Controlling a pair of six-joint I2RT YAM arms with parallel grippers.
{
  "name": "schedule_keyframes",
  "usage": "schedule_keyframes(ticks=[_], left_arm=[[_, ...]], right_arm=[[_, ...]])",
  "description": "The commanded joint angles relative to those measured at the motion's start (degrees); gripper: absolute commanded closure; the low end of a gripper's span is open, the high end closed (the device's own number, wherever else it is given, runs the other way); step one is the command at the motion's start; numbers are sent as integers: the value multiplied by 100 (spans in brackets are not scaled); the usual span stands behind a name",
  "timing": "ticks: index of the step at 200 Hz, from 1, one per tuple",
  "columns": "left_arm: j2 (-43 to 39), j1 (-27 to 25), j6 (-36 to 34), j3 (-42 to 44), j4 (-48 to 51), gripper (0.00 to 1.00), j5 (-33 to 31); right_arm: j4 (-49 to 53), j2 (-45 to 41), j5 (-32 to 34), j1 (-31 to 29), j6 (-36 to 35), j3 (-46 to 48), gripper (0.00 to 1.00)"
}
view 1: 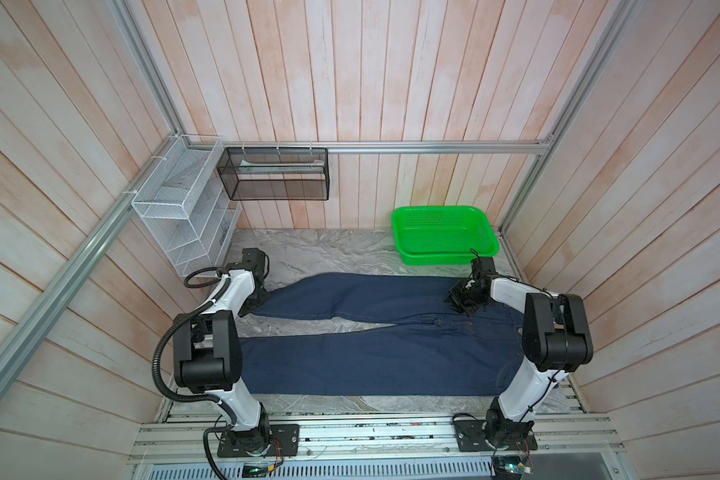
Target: Fold and stack the trousers
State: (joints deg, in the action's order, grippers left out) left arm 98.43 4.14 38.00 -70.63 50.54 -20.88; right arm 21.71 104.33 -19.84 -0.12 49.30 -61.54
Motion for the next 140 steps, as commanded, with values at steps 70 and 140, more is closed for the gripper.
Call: schedule_keyframes(ticks=[70,140], left_arm=[[-273,-167,-324,-437,-329,53,338],[1061,-883,-928,-1005,-736,60,1475]], right_arm=[[74,-185,-5,12,-146,123,70],[184,-115,98,12,-161,39,70]])
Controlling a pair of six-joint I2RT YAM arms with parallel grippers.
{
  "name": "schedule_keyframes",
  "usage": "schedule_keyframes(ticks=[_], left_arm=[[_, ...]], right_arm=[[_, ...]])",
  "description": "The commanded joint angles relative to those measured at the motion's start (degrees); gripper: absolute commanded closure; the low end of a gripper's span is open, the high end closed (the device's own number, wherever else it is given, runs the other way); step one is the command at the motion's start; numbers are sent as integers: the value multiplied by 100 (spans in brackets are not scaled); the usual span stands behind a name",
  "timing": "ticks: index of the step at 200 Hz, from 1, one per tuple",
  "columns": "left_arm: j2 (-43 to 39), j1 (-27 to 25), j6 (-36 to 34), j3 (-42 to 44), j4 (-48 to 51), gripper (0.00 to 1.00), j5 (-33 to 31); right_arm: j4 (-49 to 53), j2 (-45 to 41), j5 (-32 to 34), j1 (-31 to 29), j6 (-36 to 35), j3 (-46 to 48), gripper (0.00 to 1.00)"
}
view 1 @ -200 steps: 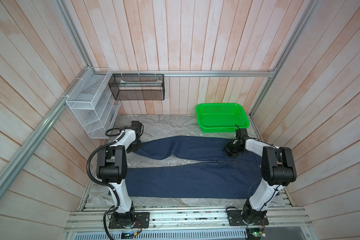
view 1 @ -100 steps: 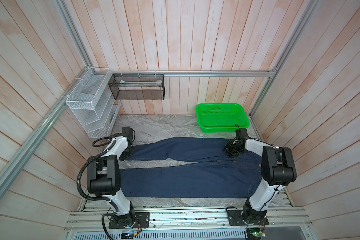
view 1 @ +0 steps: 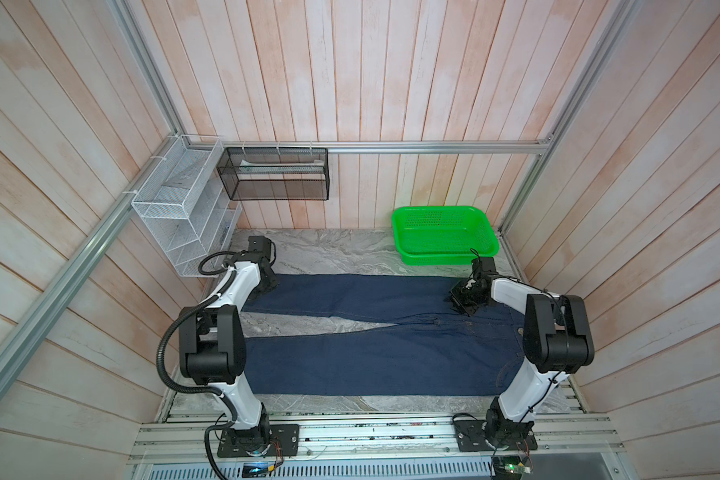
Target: Fold and stack the trousers
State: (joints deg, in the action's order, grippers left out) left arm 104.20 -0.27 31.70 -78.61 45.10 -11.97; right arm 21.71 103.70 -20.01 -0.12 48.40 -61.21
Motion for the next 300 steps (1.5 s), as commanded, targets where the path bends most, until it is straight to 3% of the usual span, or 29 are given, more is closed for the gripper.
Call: schedule_keyframes(ticks=[1,26,78,150,258,300], left_arm=[[507,-462,-306,-216,-193,60,609],[907,-593,-232,-241,-172,60,656],[1340,-81,-367,-60,-44,59,160],[1921,123,-859,-744,-111,56,565],[2241,115,-1032,-1303,-116,54,1070],[2285,98,-1115,-1588,-45,54,1256]], right_arm=[[188,-52,118,12,-73,0,70],[318,-83,220,9,-114,-68,70],[619,-223,698,51,-237,-106,64],[859,-492,1664,557,-322,-76,60],[107,876,1443,1388,-145,-814,67],[-62,901,931,1477,-281,-929,66]])
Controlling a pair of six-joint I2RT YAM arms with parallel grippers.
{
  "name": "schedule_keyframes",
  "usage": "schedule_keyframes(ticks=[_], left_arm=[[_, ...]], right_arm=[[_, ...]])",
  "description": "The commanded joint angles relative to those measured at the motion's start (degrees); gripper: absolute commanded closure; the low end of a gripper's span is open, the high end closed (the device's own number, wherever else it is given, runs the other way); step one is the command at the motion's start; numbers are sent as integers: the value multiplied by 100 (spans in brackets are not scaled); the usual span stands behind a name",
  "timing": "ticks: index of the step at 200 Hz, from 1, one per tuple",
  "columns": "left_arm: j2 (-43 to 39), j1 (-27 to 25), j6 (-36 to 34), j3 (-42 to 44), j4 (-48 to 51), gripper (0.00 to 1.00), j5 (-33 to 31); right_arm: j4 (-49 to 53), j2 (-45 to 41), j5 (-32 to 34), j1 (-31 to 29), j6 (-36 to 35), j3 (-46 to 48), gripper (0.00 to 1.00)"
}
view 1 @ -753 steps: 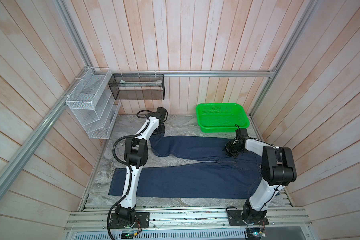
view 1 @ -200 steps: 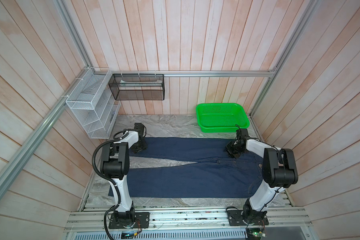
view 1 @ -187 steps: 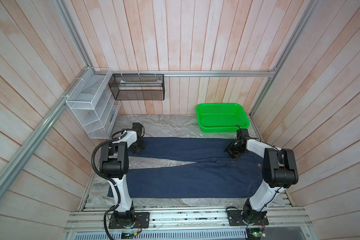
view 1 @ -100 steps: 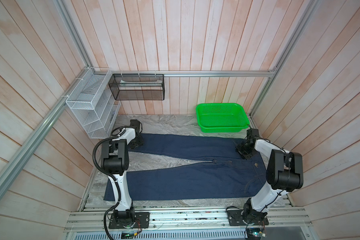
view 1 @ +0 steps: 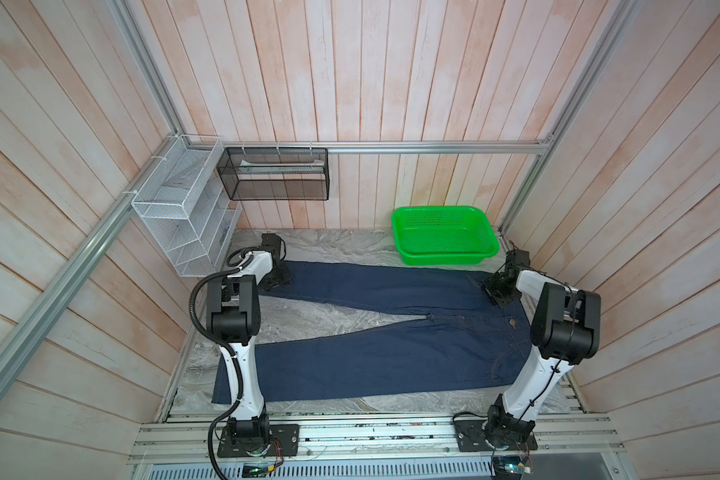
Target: Fold and stack the trousers
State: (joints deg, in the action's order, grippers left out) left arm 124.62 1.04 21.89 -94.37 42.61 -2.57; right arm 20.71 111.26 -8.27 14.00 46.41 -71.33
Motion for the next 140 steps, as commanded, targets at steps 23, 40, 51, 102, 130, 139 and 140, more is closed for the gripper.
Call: schedule_keyframes(ticks=[23,40,51,102,130,139,140], left_arm=[[-244,-47,-158,114,182,51,310],[-915,-98,-143,264,156,45,258],[-1418,-144,-111,360,161,42,235],[-3690,-427,378,1192,32,31,58],[-4884,-491,660,2084,-192,31,-1],[-5224,-491,738,2376,-274,31,2],[-5261,-491,747,2408,-286,31,2]], right_arm=[[153,-420,-303,66,-123,294,64],[397,-1008,-117,64,-122,389,63],[556,-1411,100,68,-62,429,62],[409,-2668,116,643,687,932,62],[375,-2579,-464,1129,776,936,62],[354,-2509,-625,1257,805,950,63],[346,-2498,-641,1264,807,952,63]])
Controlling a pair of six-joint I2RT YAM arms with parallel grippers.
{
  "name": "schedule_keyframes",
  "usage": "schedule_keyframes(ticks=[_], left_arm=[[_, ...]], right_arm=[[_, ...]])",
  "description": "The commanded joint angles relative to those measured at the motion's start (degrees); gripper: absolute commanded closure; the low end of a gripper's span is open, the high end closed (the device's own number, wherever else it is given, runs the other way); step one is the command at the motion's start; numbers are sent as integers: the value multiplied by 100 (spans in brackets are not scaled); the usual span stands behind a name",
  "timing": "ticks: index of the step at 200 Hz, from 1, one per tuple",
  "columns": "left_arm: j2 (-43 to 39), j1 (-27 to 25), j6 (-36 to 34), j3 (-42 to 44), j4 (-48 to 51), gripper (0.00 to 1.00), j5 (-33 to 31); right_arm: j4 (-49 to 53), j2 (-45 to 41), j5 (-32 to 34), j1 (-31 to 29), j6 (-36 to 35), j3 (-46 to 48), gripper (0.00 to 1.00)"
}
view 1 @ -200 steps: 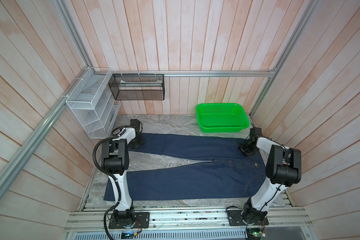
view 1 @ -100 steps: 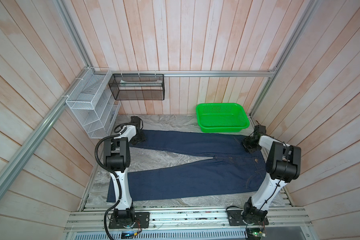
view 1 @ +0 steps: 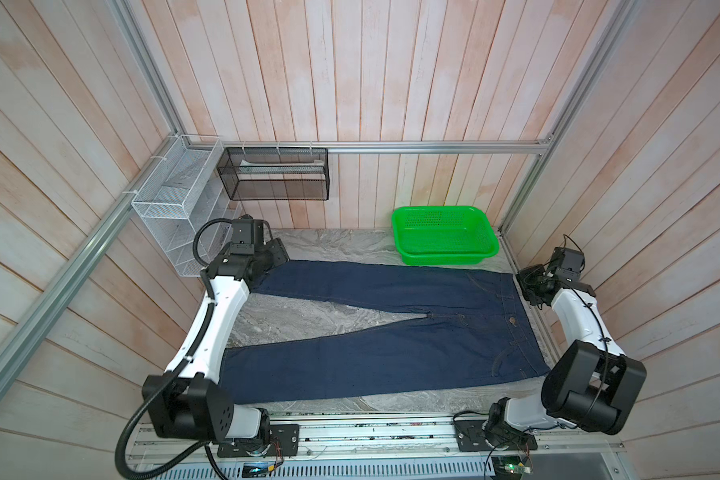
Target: Fold and stack the trousers
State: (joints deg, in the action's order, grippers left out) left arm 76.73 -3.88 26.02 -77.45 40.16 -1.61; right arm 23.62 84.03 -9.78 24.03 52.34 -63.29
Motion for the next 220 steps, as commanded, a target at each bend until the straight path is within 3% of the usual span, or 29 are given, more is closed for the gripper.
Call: schedule_keyframes(ticks=[1,33,58,105,146,200,220], left_arm=[[-509,1,338,750,-42,31,-94],[-1152,1,470,1373,-1,31,-86],[-1327,-4,462,1448,235,31,-24],[-1305,3,265,1025,479,31,-327],[-899,6,281,509,514,31,-599],[-299,1,295,-130,669,31,-858],[-137,0,265,-254,692,31,-873]], right_arm=[[51,236,-503,274,215,149,63],[73,723,-848,411,364,-74,63],[237,1186,-1147,404,877,-484,62],[1775,2025,287,228,1966,-2232,58],[3065,3475,894,-21,2529,-4365,57],[4843,5805,1427,-497,2755,-8132,57],[5087,6243,1484,-573,3073,-8626,57]])
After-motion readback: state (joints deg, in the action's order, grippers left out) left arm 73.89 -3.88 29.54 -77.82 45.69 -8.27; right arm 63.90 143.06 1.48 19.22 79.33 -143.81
